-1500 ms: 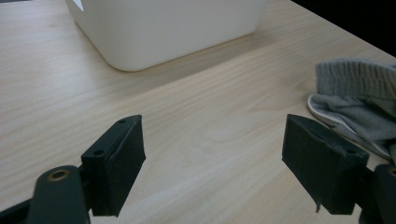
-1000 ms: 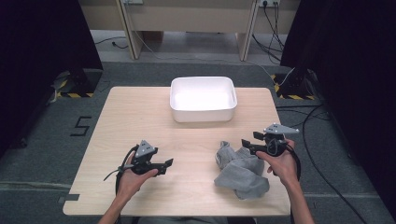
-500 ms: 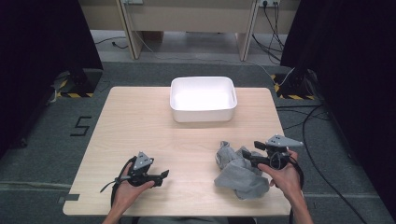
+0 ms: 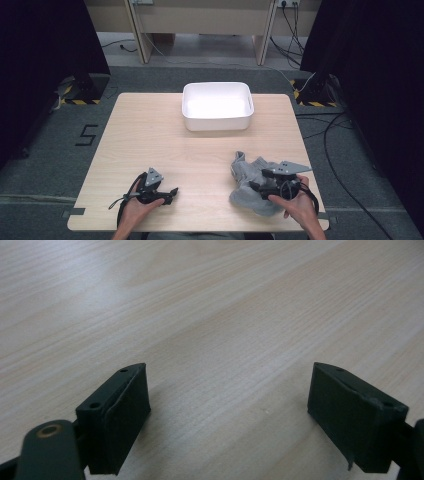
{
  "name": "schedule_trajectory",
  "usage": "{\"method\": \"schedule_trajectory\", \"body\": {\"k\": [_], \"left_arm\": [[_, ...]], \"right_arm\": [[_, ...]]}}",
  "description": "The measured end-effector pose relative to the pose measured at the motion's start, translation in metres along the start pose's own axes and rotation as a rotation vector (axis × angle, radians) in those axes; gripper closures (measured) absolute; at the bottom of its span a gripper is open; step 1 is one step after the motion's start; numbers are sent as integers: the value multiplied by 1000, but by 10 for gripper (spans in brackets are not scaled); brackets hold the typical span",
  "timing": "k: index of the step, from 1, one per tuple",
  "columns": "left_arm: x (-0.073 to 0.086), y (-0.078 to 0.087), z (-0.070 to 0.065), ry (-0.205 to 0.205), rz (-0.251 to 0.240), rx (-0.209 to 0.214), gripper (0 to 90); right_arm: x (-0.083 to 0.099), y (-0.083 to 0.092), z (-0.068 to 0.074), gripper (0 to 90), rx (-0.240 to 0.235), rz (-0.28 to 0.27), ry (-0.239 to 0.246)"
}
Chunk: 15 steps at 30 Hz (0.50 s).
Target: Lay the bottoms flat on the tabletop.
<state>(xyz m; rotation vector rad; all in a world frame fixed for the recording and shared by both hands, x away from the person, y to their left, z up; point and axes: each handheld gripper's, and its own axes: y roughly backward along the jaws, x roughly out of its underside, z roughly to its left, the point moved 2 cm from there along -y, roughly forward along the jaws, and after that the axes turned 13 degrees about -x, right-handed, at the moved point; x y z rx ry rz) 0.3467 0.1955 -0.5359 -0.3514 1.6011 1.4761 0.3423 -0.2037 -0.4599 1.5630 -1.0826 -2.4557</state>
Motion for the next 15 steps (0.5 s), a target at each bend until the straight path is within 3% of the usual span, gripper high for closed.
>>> {"method": "schedule_trajectory", "body": {"k": [3,4,7,10,14,15], "left_arm": [[0,0,1,0,1,-2,155],[0,0,1,0,1,-2,154],[0,-1,1,1,2,-2,152],[-1,-1,1,2,1,-2,150],[-1,-1,1,3,1,-4,150],[-1,-1,1,3,1,-3,150]], "right_arm": [[5,-10,1,369,-5,37,2],[8,-17,4,457,-10,70,20],[8,-21,9,618,-3,97,70],[3,-18,14,739,-3,78,104],[-7,-12,21,778,-25,42,134],[-18,-6,25,785,-41,6,150]]}}
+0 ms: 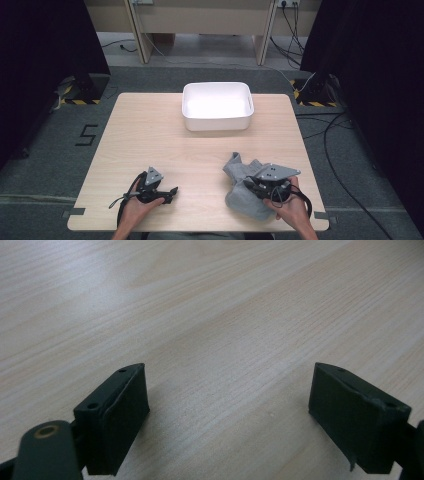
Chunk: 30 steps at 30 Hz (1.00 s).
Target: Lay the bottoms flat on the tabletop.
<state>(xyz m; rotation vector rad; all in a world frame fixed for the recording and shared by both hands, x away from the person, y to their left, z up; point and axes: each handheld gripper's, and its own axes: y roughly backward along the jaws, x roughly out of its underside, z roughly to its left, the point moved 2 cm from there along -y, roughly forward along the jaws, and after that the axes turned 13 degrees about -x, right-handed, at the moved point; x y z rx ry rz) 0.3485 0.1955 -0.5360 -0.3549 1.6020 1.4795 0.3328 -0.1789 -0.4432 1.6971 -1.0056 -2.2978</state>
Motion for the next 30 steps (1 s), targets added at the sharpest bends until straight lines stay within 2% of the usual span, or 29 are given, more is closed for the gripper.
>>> {"method": "schedule_trajectory", "body": {"k": [1,4,5,6,7,8,11,12,15,16,18,19,20,21,22,23,27,28,30], "left_arm": [[0,0,0,0,0,0,150],[0,0,0,0,0,0,150],[0,0,0,0,0,0,150],[0,0,0,0,0,0,150],[0,0,0,0,0,0,150],[0,0,0,0,0,0,150],[0,0,0,0,-1,0,150],[0,0,0,0,0,0,150],[0,0,0,0,0,0,150],[0,0,0,0,0,0,150],[0,0,0,0,0,0,150],[0,0,0,0,0,0,150],[0,0,0,0,0,0,150],[0,0,0,0,0,0,150],[0,0,0,-3,1,0,150],[0,0,0,0,-1,0,150],[0,0,0,0,-1,0,150],[0,0,0,0,-1,0,150],[0,0,0,2,0,-3,151]], "right_arm": [[0,0,0,785,0,0,0],[-20,10,2,789,-7,-58,23],[-34,17,0,792,-6,-98,39],[-34,17,0,792,-6,-98,39],[-45,25,-4,796,13,-129,49],[-45,25,-4,796,13,-129,49],[-61,41,-20,800,59,-203,40],[-61,41,-20,800,59,-203,40],[-67,51,-36,801,90,-251,11],[-66,54,-48,801,120,-256,-7],[-60,54,-64,800,184,-228,-30],[-60,54,-64,800,184,-228,-30],[-54,53,-72,800,206,-210,-46],[-48,51,-80,800,216,-195,-67],[-34,46,-94,798,225,-161,-110],[-34,46,-94,798,225,-161,-110],[-8,38,-115,791,267,-68,-162],[-8,38,-115,791,267,-68,-162],[-2,36,-119,782,287,-22,-166]]}}
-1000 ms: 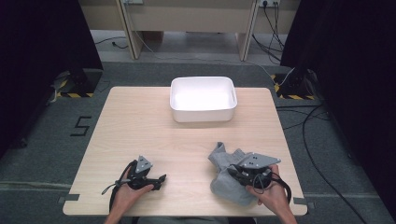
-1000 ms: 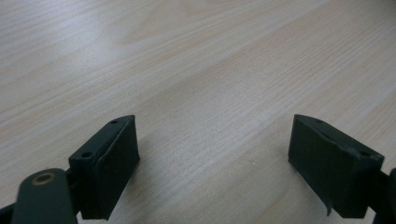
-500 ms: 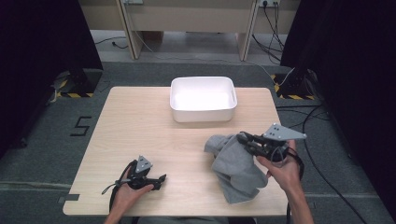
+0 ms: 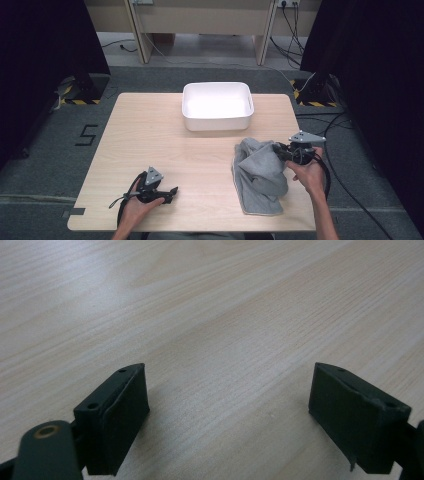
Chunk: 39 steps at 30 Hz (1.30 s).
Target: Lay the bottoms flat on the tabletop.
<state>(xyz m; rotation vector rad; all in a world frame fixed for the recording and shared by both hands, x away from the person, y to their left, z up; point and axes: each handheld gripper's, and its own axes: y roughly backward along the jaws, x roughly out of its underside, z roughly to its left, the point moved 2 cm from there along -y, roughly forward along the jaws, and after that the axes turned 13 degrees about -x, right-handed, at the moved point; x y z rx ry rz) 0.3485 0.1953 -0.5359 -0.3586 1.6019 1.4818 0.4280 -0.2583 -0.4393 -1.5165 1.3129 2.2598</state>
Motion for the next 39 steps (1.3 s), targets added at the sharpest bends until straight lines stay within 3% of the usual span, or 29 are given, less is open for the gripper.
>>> {"method": "schedule_trajectory", "body": {"k": [3,4,8,12,15,21,25,31,34,39], "left_arm": [[-1,2,-4,28,-7,37,186],[-4,3,-11,43,-15,67,192],[-11,5,-28,35,-38,105,189],[-22,4,-59,-11,-44,163,177],[-30,-2,-81,-35,-41,203,175],[-53,-16,-119,-31,-33,310,169],[-66,-23,-133,-8,-41,329,165],[-75,-36,-160,-42,-44,318,164],[-79,-43,-172,-32,-34,333,161],[-83,-57,-181,-88,-38,254,156]], "right_arm": [[5,-1,-3,719,17,19,-10],[3,4,1,628,36,-3,-23],[-3,20,12,522,47,-45,-9],[-1,30,20,480,31,-65,-22],[6,34,29,456,12,-44,-20],[20,32,40,420,-13,0,-11],[27,30,48,402,-35,24,-8],[39,18,53,379,-53,64,-23],[43,9,56,364,-77,91,-28],[48,0,58,404,-98,125,-18]]}}
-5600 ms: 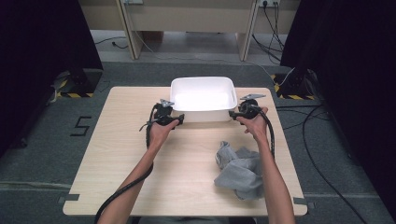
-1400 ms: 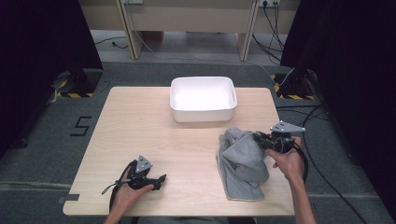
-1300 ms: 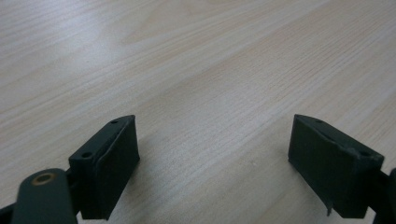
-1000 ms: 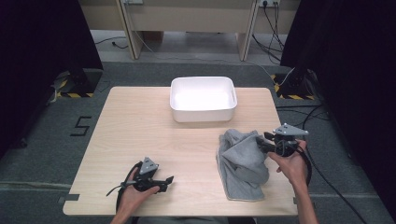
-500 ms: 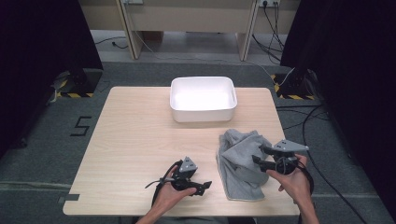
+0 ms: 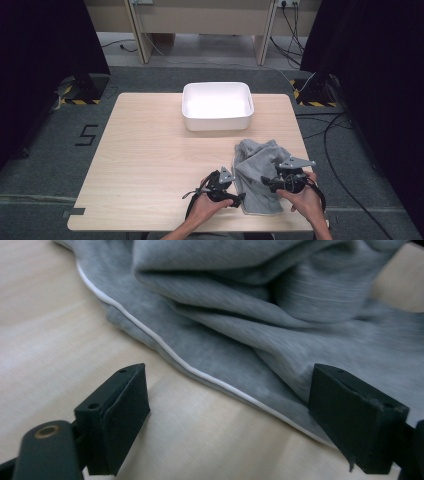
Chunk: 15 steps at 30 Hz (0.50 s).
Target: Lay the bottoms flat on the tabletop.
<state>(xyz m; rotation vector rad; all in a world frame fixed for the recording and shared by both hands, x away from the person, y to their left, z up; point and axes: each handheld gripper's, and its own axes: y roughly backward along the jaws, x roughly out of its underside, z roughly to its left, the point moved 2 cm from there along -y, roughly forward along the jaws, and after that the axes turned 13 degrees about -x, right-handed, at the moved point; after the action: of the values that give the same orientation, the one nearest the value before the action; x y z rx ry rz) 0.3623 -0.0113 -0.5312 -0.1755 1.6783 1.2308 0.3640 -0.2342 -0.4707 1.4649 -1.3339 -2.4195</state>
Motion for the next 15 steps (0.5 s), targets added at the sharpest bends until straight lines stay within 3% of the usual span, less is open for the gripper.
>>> {"method": "schedule_trajectory", "body": {"k": [1,2,3,4,5,6,10,15], "left_arm": [[-1,-3,-1,-40,6,-29,154],[-1,-3,-1,-40,6,-29,146],[-2,-4,-2,-72,13,-46,141],[-2,-4,-2,-72,13,-46,142],[-2,-3,-2,-74,14,-47,141],[-1,-3,-2,-73,15,-51,141],[2,1,2,-73,12,-58,150],[7,10,18,-94,28,-81,154]], "right_arm": [[3,-4,-1,449,-11,15,-9],[3,-4,-1,449,-11,15,-9],[7,-8,-4,498,-28,32,1],[7,-8,-4,498,-28,32,1],[9,-9,-6,597,-43,34,-5],[9,-9,-6,597,-43,34,-5],[9,0,-11,790,-29,36,44],[6,19,-20,819,25,17,51]]}}
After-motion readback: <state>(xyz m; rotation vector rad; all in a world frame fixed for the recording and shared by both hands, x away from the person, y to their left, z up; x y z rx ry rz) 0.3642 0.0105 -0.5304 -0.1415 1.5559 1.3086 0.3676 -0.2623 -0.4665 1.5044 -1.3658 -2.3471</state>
